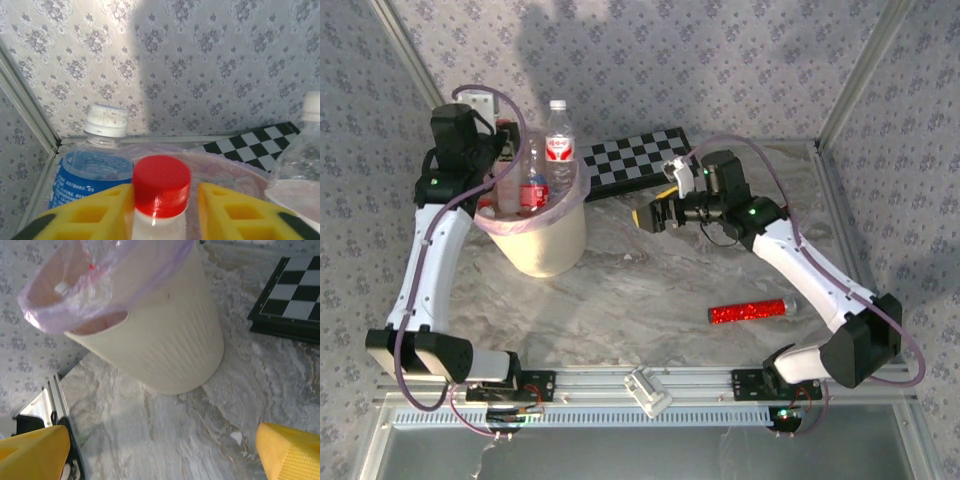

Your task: Put the plastic bottles in the bin

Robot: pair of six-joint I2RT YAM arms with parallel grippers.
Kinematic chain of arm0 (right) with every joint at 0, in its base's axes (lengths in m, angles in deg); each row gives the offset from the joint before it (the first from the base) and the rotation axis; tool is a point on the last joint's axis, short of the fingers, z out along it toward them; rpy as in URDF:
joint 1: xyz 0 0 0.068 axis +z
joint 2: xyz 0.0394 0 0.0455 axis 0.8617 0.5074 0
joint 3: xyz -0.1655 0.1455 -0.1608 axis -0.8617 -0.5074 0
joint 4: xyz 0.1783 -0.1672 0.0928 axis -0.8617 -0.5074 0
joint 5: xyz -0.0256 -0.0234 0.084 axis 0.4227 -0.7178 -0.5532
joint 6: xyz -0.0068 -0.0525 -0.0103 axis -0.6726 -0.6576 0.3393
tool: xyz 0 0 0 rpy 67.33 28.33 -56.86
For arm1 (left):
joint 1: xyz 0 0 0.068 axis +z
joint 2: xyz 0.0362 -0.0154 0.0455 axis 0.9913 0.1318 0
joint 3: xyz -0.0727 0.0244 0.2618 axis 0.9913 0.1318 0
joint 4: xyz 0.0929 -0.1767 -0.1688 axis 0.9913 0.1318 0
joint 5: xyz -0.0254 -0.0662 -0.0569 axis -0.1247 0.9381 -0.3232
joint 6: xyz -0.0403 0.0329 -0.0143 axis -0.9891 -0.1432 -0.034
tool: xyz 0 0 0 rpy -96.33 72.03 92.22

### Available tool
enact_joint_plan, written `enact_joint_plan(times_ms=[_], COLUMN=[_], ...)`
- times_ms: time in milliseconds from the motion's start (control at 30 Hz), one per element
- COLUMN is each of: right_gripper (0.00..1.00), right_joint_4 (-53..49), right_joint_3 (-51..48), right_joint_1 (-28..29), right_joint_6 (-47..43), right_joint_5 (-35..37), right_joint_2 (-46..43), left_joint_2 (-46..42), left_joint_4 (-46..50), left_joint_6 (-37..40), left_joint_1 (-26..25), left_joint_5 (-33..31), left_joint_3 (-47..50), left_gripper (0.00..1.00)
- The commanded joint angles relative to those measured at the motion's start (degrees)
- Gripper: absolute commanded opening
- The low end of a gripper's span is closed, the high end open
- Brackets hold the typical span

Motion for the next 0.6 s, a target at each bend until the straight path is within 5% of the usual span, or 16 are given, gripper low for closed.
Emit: enact_joint_plan(times_ms=[0,233,567], right_gripper=[0.92,0.68,0.65], right_joint_4=[1.8,10.6,15.6], right_joint_3=[3.3,8.6,22.1], right_joint_1=[1.3,4.0,10.5], right_joint_6=[2.9,8.0,9.4], right_joint_5=[6.1,12.9,21.8], right_joint_2=[2.2,8.2,21.1], left_joint_2=[0.8,0.1,-0.6], left_joint_4=[-1.5,-4.6,-4.6], left_joint_6=[-1.0,-3.6,-4.6], left_joint_1=[0.2,0.2,0.2], left_joint_5=[-0.4,0.9,1.4], left_joint_3=[2.0,9.2,13.0], left_gripper=[0.31,0.23,0.20])
